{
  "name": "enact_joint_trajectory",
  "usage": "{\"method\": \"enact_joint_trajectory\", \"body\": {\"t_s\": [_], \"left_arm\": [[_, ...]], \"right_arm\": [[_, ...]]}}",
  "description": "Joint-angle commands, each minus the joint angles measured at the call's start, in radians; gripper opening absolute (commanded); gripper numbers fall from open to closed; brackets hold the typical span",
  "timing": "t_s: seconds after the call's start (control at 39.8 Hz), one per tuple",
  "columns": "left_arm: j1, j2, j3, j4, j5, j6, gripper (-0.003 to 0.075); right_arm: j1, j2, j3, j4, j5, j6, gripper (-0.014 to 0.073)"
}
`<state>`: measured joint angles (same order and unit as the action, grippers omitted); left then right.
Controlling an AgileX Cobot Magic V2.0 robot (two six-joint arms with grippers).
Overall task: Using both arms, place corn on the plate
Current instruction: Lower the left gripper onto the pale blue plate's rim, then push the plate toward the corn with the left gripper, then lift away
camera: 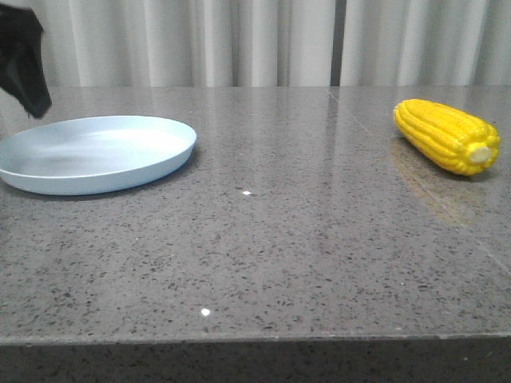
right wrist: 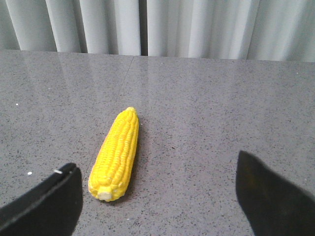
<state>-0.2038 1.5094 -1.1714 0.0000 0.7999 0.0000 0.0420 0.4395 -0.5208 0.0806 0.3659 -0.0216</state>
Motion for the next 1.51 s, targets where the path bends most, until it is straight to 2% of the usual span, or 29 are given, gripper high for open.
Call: {"method": "enact_joint_trajectory", "body": {"t_s": [0.0,0.3,0.38,0.48,0.6,0.63,0.8,1.05,1.23,1.48], "left_arm": [[-0.008,0.029,-0.065,-0.016,-0.006,0.000,0.0445],[-0.005,0.110,-0.085,-0.022,-0.007,-0.006,0.0438],[-0.005,0.113,-0.085,-0.022,-0.006,-0.006,0.0397],[-0.005,0.113,-0.085,-0.022,-0.006,-0.006,0.0242],[-0.005,0.113,-0.085,-0.027,-0.006,-0.006,-0.0007],[-0.005,0.113,-0.085,-0.027,-0.006,-0.006,-0.0018],[-0.005,0.111,-0.127,-0.109,0.001,0.000,-0.0020],[-0.082,0.102,-0.214,-0.363,-0.039,0.062,-0.0020],[-0.148,0.126,-0.216,-0.403,-0.106,0.055,-0.0020],[-0.155,0.203,-0.215,-0.403,-0.066,0.052,-0.0020]], "right_arm": [[-0.002,0.010,-0.033,-0.002,-0.085,0.000,0.0651],[-0.002,0.010,-0.033,-0.002,-0.085,0.000,0.0651],[-0.002,0.010,-0.033,-0.002,-0.085,0.000,0.0651],[-0.002,0.010,-0.033,-0.002,-0.085,0.000,0.0651],[-0.002,0.010,-0.033,-0.002,-0.085,0.000,0.0651],[-0.002,0.010,-0.033,-0.002,-0.085,0.000,0.0651],[-0.002,0.010,-0.033,-0.002,-0.085,0.000,0.0651],[-0.002,0.010,-0.033,-0.002,-0.085,0.000,0.0651],[-0.002,0.010,-0.033,-0.002,-0.085,0.000,0.0651],[-0.002,0.010,-0.033,-0.002,-0.085,0.000,0.0651]]}}
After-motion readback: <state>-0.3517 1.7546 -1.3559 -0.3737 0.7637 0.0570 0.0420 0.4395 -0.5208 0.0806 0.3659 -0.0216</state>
